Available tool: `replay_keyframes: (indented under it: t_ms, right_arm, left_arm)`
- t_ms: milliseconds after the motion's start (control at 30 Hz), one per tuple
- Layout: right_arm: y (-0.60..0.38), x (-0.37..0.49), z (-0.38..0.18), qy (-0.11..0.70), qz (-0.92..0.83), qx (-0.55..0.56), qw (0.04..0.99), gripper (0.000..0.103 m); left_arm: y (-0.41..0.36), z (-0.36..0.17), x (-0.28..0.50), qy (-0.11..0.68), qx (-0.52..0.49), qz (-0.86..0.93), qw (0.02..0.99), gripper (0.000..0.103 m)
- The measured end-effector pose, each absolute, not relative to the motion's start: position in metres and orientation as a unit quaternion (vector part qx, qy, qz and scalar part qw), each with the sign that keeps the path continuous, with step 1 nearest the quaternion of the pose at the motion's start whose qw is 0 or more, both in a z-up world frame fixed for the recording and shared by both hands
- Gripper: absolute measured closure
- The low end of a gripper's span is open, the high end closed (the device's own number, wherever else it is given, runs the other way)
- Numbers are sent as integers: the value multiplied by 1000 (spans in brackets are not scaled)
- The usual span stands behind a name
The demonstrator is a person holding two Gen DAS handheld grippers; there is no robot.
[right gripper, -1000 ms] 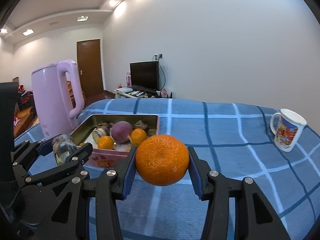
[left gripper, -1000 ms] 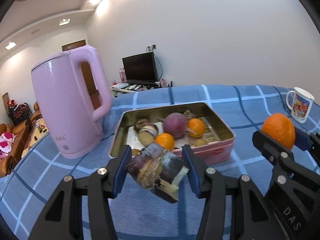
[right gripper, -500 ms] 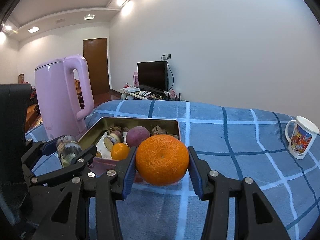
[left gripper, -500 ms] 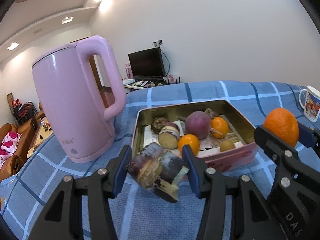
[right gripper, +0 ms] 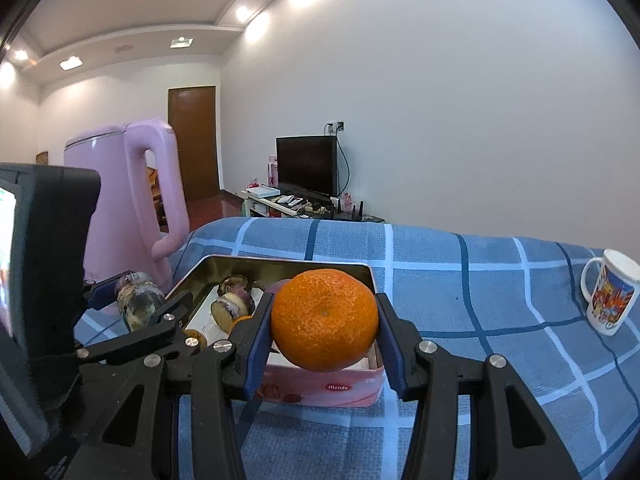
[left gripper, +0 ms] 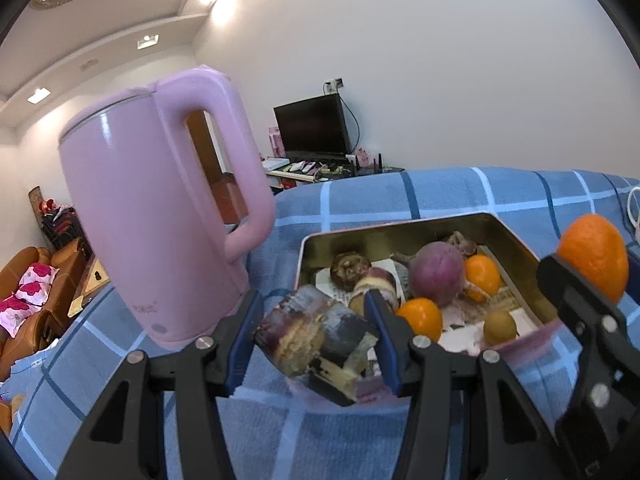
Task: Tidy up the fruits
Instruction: 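Lift both held pieces and carry them over the tin box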
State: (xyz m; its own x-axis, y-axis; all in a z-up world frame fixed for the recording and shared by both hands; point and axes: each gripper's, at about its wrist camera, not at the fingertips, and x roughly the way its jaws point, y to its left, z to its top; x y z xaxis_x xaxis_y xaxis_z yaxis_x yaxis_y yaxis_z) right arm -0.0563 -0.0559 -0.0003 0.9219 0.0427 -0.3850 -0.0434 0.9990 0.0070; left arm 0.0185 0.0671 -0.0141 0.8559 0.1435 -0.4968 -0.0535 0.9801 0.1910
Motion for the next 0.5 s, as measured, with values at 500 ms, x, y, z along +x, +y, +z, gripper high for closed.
replay_keyframes:
  t_ms: [500]
  right_arm:
    - [-46,-16,0,203,5,-4,979,53]
  left_arm:
    - [80,-15,43,257,52,45,964,49]
